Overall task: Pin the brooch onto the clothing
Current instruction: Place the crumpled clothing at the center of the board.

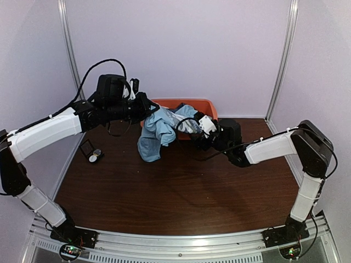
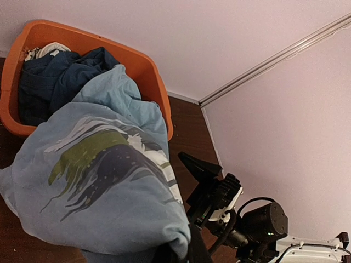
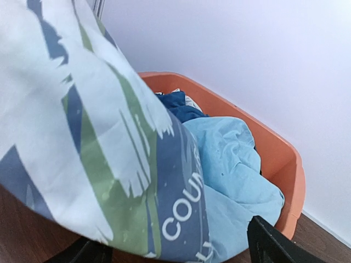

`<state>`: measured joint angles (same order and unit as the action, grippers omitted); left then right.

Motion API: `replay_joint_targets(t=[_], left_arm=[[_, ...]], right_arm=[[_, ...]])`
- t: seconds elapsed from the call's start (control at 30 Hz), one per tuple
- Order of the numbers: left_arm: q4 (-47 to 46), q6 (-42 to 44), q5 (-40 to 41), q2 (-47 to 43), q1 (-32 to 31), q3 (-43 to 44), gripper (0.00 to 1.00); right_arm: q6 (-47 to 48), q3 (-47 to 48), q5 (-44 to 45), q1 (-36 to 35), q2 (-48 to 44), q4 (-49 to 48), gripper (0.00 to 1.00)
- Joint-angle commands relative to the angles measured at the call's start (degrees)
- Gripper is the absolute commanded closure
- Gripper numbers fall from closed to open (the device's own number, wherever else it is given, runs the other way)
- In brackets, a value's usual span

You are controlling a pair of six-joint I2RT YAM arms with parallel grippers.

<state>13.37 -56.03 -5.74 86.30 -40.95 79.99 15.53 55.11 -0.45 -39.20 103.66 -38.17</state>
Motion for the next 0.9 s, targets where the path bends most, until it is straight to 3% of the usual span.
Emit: replay_joint_targets(t=[0.0, 0.03, 0.1, 0.23, 0.4, 0.53, 0.67, 0.87], left_arm=[[-4.2, 0.0, 0.5, -2.9, -0.4, -1.4, 1.00], [-4.2, 0.1, 0.8, -3.5, -0.4, -1.7, 1.00], [-3.7, 0.4, 1.9, -4.7, -0.4, -2.2, 1.00], [-0.8, 2.8, 6.4, -7.5, -0.4, -1.6, 1.00], [1.5, 8.7, 12.1, -11.9, -0.4, -0.7, 1.00], [2.3, 12.8, 13.4, -14.7, -0.4, -1.5, 1.00], [-0.1, 14.5, 9.6, -18.1, -0.4, -7.2, 1.00], [-10.5, 15.3, -0.2, -24.6, -1.3, -23.0, 1.00]], right_arm=[[1.4, 3.9, -3.5, -0.3, 3.0, -2.9, 0.23], [1.5, 4.5, -4.3, -0.3, 3.3, -2.4, 0.30], [2.3, 5.7, -5.3, -0.2, 3.1, -0.7, 0.64], [4.1, 5.1, -5.3, -0.1, -2.5, 3.8, 1.00], [7.1, 8.5, -0.6, -0.1, -13.9, 19.2, 1.00], [8.9, 13.3, -2.0, -0.5, -22.6, 35.5, 1.00], [8.0, 16.3, -2.5, -2.1, -29.0, 47.9, 1.00], [4.2, 18.7, -4.9, -7.9, -33.8, 62.0, 1.00]])
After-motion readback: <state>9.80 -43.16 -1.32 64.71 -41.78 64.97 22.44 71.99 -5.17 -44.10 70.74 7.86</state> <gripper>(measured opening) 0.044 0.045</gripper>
